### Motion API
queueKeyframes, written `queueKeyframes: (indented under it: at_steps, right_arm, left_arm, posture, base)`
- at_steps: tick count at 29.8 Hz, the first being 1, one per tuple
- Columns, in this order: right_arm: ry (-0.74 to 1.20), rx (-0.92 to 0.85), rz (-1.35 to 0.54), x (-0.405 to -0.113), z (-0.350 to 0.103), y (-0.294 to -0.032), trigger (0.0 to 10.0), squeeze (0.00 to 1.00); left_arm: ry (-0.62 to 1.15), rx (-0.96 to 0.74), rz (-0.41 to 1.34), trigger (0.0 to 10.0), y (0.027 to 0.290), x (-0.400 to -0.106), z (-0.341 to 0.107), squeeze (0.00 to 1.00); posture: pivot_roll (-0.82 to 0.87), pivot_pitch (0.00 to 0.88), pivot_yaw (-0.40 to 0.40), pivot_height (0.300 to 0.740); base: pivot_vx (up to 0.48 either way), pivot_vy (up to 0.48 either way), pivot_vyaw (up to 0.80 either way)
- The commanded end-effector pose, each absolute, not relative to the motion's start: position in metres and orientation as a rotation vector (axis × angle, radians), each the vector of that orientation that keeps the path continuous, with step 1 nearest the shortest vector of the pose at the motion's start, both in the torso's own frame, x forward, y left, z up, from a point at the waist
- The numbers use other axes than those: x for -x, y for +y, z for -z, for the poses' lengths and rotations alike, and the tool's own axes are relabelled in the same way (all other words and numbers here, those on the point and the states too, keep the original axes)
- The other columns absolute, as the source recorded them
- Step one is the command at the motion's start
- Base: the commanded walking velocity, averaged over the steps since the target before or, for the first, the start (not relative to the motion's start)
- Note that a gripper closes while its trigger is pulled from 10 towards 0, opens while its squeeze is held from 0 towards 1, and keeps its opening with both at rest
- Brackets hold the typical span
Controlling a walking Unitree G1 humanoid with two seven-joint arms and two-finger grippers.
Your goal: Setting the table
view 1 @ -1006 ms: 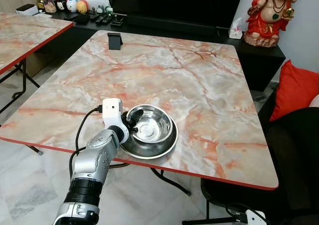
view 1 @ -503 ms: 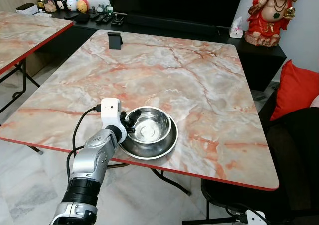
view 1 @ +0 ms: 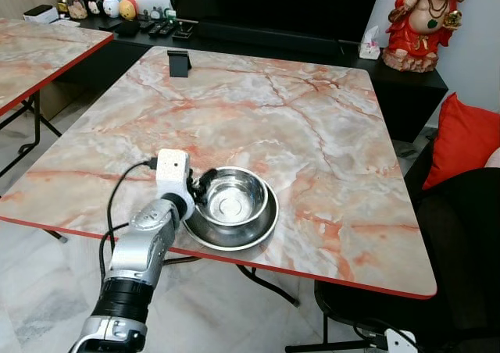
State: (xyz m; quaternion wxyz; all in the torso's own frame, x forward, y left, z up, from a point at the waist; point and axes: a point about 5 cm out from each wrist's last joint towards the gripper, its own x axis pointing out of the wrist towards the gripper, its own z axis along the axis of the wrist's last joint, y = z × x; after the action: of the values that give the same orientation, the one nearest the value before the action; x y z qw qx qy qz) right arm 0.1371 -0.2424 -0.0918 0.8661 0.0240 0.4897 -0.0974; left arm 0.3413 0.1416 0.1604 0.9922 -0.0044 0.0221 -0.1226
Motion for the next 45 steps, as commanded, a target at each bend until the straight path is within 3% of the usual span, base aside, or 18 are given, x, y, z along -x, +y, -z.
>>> queueKeyframes:
  at_steps: [1,6,12,29,34,45]
  right_arm:
    - [1.028,-0.051,0.208,-0.137,0.092,-0.244,10.0,0.0]
    - [1.026,-0.053,0.21,-0.137,0.092,-0.244,10.0,0.0]
    - [1.012,-0.062,0.228,-0.137,0.091,-0.244,10.0,0.0]
    - [1.011,-0.055,0.231,-0.136,0.091,-0.245,10.0,0.0]
    - [1.017,-0.046,0.219,-0.135,0.092,-0.245,10.0,0.0]
    - [1.012,-0.072,0.257,-0.133,0.093,-0.242,10.0,0.0]
  left_arm:
    - [-0.008,-0.006,0.251,10.0,0.139,-0.341,-0.171,0.0]
    - [-0.172,-0.122,0.167,10.0,0.151,-0.336,-0.179,0.0]
    - [-0.219,-0.287,0.167,10.0,0.155,-0.324,-0.165,0.0]
    - [-0.204,-0.218,0.049,10.0,0.167,-0.288,-0.131,0.0]
    - [-0.22,-0.159,0.011,10.0,0.163,-0.296,-0.136,0.0]
    - [-0.237,-0.19,0.101,10.0,0.153,-0.308,-0.143,0.0]
  posture:
    - [0.12,0.0,-0.075,0.74]
    - [0.12,0.0,-0.074,0.74]
    - [0.11,0.0,-0.072,0.74]
    - [0.11,0.0,-0.077,0.74]
    - [0.12,0.0,-0.075,0.74]
    - [0.07,0.0,-0.025,0.74]
  base:
    - [0.0,0.0,0.0]
    - [0.0,0.0,0.0]
    - [0.0,0.0,0.0]
    - [0.0,0.0,0.0]
    - [0.0,0.0,0.0]
    - [0.0,0.0,0.0]
